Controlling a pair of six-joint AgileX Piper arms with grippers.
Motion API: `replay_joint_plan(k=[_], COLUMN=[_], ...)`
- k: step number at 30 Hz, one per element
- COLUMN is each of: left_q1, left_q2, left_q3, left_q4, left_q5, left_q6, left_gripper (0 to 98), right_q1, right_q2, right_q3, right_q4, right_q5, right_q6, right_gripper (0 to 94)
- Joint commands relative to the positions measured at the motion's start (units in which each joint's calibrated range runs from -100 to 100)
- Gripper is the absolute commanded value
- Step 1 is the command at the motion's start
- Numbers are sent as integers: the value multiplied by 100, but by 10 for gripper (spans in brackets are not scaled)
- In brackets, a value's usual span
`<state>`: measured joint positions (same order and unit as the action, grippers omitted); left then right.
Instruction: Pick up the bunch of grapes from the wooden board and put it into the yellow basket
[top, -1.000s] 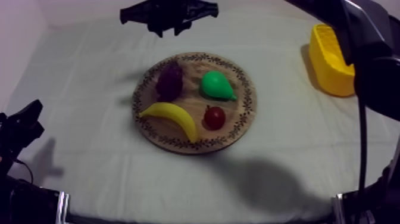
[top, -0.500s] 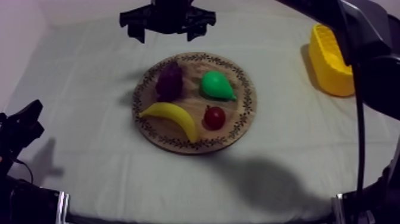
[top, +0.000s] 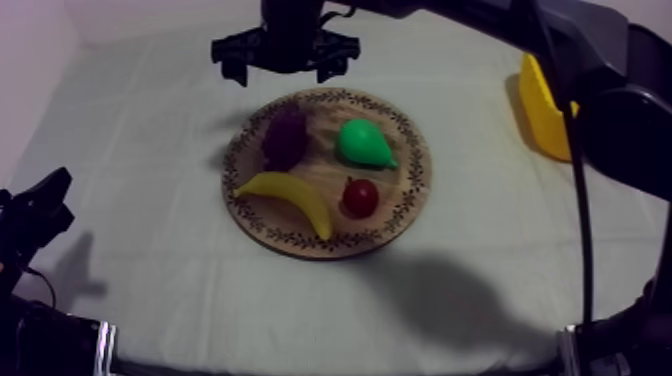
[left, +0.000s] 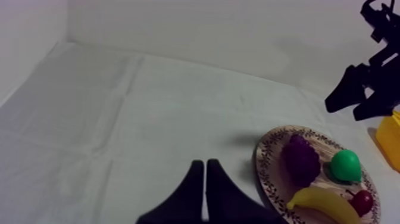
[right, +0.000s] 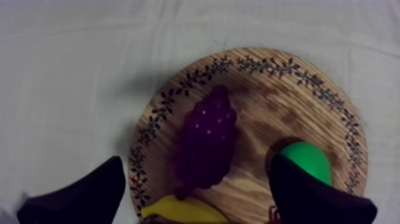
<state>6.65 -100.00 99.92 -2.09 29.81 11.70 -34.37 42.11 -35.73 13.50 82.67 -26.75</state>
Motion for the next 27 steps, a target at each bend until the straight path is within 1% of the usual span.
replay_joint_plan(k=[1, 18, 27], left_q1=[-3, -3, -3], left_q2=[0, 0, 0], left_q3=[-3, -3, -3], left_q4=[2, 2, 2], left_q5=[1, 1, 1], left_q6=[0, 0, 0], left_gripper=[1, 1, 1], right_q1=[17, 96, 148], right_q2=[100, 1045, 1510], right_q3=[4, 210, 9], right_q4=[-11, -195, -272], right_q5=[-64, -1031, -1415], right_q6=[12, 78, 181], right_gripper=[691, 676, 658])
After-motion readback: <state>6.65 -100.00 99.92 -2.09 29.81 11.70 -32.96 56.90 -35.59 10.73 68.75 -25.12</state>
